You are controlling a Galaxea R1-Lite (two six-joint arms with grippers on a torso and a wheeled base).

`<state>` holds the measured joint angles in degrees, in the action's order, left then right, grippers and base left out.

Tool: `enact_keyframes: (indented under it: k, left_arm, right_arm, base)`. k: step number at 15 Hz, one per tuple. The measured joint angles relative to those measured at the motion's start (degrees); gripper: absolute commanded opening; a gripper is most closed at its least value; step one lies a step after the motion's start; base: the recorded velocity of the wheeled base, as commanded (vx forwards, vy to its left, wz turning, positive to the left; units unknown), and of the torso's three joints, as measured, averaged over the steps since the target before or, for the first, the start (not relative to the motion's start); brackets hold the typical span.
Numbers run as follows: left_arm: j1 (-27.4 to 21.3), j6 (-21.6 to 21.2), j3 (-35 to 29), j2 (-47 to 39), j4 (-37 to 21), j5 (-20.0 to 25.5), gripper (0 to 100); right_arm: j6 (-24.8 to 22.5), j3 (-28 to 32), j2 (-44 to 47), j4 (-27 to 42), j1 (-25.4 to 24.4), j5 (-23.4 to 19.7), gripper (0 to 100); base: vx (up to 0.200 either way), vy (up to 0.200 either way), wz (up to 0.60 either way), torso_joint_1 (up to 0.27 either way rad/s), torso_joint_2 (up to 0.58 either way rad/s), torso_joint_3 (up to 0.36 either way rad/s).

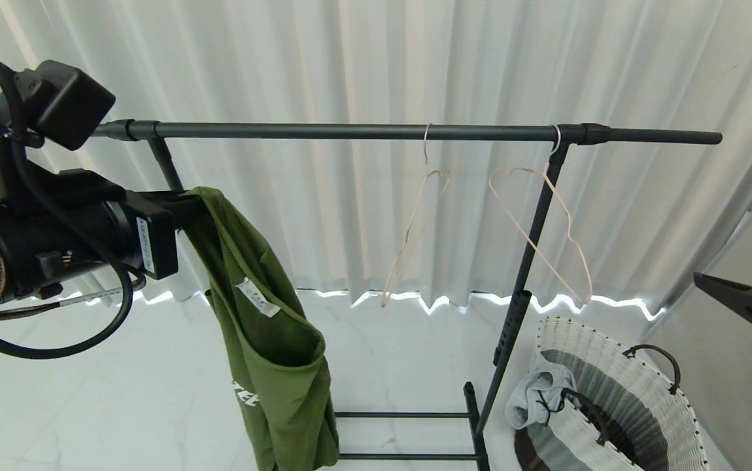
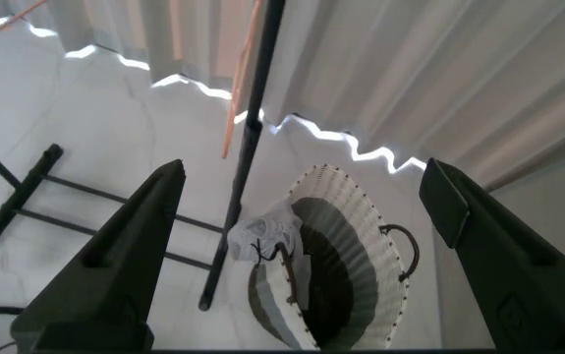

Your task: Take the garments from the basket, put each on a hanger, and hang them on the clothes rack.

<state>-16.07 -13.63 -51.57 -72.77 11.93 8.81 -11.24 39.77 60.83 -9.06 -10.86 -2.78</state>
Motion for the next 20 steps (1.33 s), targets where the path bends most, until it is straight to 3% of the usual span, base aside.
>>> enact_keyframes:
  k: [4,13,20]
  left_arm:
    - [-0.05,0.09,-0.13,-0.06,0.0,-0.01,0]
    - [1.02,0.17,-0.17,-0.44,0.0,0.02,0]
    - [1.07,-2.24,5.07,-0.41,0.05,-0.09,0]
  right_arm:
    - [0.16,0.3,1.24,-0.24,0.0,0.0,100]
    - [1.08,1.61,5.13,-0.4,-0.27,0.13,100]
    - [1.99,1.55,9.62,-0.24,-0.51,0.68,100]
  base:
    - [0.0,0.0,0.0,0.0,0.0,0.0]
    - [0.2,0.0,0.0,0.002,0.0,0.003]
    - [0.0,0.0,0.0,0.0,0.0,0.0]
